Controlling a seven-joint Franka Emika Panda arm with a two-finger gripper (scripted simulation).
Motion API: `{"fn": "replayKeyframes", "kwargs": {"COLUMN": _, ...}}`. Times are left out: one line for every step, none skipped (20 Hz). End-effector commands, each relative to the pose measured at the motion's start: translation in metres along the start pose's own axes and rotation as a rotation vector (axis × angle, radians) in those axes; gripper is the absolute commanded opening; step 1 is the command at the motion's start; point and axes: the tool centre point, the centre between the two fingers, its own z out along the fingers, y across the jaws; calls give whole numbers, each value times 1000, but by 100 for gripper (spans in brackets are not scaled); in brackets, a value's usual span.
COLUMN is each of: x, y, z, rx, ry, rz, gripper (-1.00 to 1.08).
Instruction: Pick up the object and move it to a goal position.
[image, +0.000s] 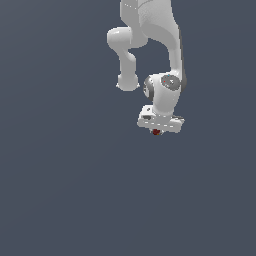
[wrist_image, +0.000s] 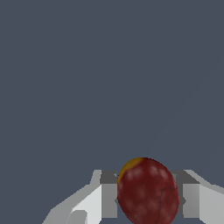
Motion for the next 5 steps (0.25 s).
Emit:
{"fn": "replayKeyframes", "kwargs": {"x": -8, "y": -4, "z": -3, "rx": 0, "ry": 0, "rz": 1, "gripper": -100}}
{"fn": "replayKeyframes", "kwargs": {"x": -10, "y": -5, "z": -3, "rx": 0, "ry": 0, "rz": 1, "gripper": -100}}
{"fn": "replayKeyframes", "kwargs": {"x": -11, "y": -6, "z": -4, "rx": 0, "ry": 0, "rz": 1, "gripper": -100}}
{"fn": "replayKeyframes", "kwargs": {"x": -12, "y": -6, "z": -4, "rx": 0, "ry": 0, "rz": 1, "gripper": -100}}
{"fn": "replayKeyframes", "kwargs": {"x": -13, "y": -6, "z": -4, "rx": 0, "ry": 0, "rz": 1, "gripper": -100}}
